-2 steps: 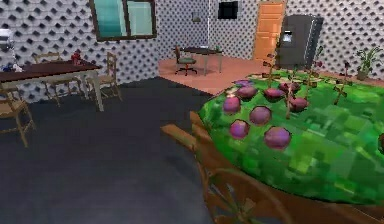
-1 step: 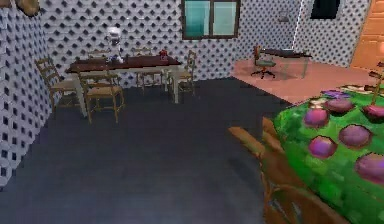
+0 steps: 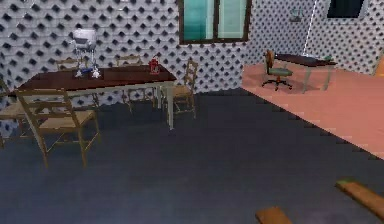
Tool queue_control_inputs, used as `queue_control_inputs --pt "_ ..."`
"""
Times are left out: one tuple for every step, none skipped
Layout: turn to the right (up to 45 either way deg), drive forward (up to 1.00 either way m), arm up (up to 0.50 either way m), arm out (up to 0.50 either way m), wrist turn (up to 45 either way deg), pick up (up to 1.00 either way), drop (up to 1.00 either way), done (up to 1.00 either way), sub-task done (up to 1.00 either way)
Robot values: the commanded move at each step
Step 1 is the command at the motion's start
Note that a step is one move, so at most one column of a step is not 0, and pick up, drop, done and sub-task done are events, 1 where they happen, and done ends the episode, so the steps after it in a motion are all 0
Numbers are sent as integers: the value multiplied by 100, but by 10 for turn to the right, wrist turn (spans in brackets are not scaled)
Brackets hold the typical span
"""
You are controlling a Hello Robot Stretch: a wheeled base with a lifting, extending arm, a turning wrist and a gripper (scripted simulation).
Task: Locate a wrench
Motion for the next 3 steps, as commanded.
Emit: queue_control_inputs --pt "-90 0 0 0 0 0 0 0 0" --pt "0 25 0 0 0 0 0 0 0" --pt "30 0 0 0 0 0 0 0 0"
